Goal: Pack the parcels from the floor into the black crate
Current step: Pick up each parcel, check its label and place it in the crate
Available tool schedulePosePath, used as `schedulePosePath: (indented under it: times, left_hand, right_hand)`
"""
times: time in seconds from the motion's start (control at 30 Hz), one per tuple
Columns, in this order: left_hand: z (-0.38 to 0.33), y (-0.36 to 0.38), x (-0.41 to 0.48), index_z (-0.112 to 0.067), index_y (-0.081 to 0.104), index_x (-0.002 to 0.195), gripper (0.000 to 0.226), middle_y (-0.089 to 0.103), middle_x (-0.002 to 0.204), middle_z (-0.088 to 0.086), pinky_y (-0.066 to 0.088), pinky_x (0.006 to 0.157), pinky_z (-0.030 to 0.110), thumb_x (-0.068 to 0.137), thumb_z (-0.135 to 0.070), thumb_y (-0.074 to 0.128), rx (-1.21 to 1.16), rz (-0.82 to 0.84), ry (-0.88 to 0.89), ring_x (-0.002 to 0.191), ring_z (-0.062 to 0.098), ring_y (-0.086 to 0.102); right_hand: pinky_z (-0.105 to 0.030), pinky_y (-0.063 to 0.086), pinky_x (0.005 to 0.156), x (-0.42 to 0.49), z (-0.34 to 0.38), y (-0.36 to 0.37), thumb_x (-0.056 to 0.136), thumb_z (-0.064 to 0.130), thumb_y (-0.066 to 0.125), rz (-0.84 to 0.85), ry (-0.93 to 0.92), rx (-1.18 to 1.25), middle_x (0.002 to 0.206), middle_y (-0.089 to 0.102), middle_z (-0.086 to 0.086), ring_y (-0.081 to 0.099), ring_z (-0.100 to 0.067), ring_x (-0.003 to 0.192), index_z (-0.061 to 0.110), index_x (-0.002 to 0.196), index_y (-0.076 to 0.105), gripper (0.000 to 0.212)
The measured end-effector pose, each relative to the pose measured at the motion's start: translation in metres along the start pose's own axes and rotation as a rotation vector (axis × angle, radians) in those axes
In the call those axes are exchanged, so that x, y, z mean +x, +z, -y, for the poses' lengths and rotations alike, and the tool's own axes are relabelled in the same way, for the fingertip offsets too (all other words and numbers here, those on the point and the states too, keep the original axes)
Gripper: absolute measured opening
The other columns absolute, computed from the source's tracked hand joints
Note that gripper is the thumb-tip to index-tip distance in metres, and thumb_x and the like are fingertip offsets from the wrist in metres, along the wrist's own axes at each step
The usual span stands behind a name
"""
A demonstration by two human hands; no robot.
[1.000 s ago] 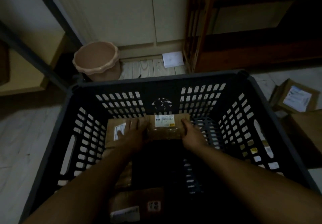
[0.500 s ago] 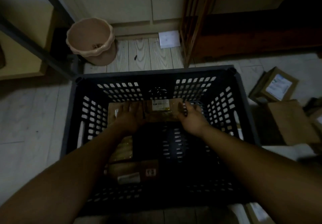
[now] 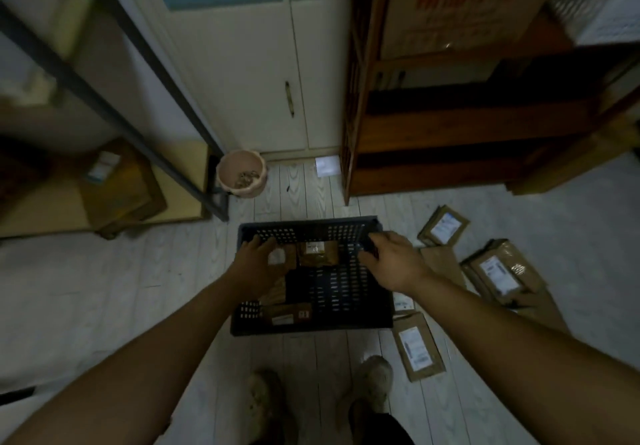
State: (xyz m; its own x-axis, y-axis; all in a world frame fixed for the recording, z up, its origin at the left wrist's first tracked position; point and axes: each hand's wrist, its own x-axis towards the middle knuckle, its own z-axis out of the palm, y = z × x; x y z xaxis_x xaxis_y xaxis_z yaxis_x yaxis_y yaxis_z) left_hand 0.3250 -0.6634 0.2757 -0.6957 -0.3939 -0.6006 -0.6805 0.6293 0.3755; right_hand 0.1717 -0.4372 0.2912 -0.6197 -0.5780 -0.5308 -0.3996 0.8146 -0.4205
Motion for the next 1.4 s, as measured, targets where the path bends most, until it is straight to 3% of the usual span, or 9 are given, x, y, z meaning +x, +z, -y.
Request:
schedulePosePath:
  times: [0.13,0.23,0.47,0.67,0.93,1.23,1.4]
  left_hand:
    - [-0.048,-0.040,-0.073,-0.019,0.035,0.143,0.083,0.037,0.142,0.014,0.033,0.108,0.050,0.074,-0.064,0.050,0.040,-0.071,0.041,0.131,0.035,0.035]
    - [-0.081,-0.050,-0.117,-0.019,0.019,0.149,0.076,0.012,0.157,0.012,0.017,0.117,0.045,0.089,-0.047,0.054,0.016,-0.111,0.061,0.144,0.032,0.014]
    - [-0.152,-0.054,-0.203,-0.024,0.013,0.151,0.074,0.002,0.159,0.007,0.009,0.118,0.037,0.091,-0.045,0.051,0.040,-0.044,0.383,0.147,0.024,0.003]
    - [-0.218,-0.035,-0.263,-0.032,0.013,0.149,0.075,0.002,0.160,0.002,0.009,0.118,0.042,0.089,-0.049,0.053,0.045,-0.038,0.538,0.147,0.025,0.001]
    - [-0.324,0.043,-0.314,-0.033,0.014,0.149,0.071,0.002,0.159,0.000,0.011,0.118,0.043,0.090,-0.047,0.053,0.082,-0.007,0.649,0.147,0.025,0.002]
    - [-0.446,0.188,-0.345,-0.030,0.015,0.150,0.069,0.001,0.159,0.003,0.020,0.114,0.037,0.093,-0.043,0.051,0.096,0.175,0.577,0.144,0.026,0.016]
    - [-0.477,0.222,-0.327,-0.029,0.014,0.149,0.070,0.004,0.159,0.005,0.014,0.117,0.042,0.092,-0.043,0.051,0.156,0.196,0.541,0.145,0.027,0.011]
  right_hand:
    - [-0.034,0.024,0.111,-0.060,0.019,-0.055,0.097,0.050,0.038,-0.068,-0.021,-0.089,0.152,0.028,-0.014,0.024,-0.029,0.141,0.016,0.149,0.028,0.062]
    - [-0.035,0.018,0.116,-0.107,0.025,-0.074,0.097,0.052,0.037,-0.160,-0.003,-0.075,0.158,0.016,-0.012,0.016,-0.028,0.145,0.017,0.150,0.023,0.065]
    - [-0.041,0.024,0.115,-0.246,-0.013,-0.079,0.096,0.052,0.040,-0.340,0.201,0.011,0.156,0.023,-0.010,0.023,-0.028,0.142,0.018,0.148,0.030,0.063]
    - [-0.041,0.026,0.114,-0.350,-0.062,-0.093,0.096,0.052,0.038,-0.466,0.374,0.041,0.155,0.023,-0.012,0.025,-0.029,0.142,0.017,0.148,0.029,0.063]
    - [-0.039,0.029,0.111,-0.451,-0.170,-0.103,0.096,0.051,0.041,-0.517,0.440,0.072,0.155,0.025,-0.008,0.030,-0.026,0.139,0.021,0.148,0.030,0.060]
    - [-0.036,0.027,0.113,-0.535,-0.331,-0.092,0.095,0.052,0.042,-0.422,0.511,0.151,0.154,0.026,-0.011,0.030,-0.029,0.138,0.019,0.148,0.029,0.064]
    - [-0.035,0.027,0.112,-0.526,-0.383,-0.098,0.095,0.051,0.043,-0.407,0.493,0.237,0.154,0.025,-0.012,0.030,-0.029,0.138,0.018,0.149,0.027,0.065]
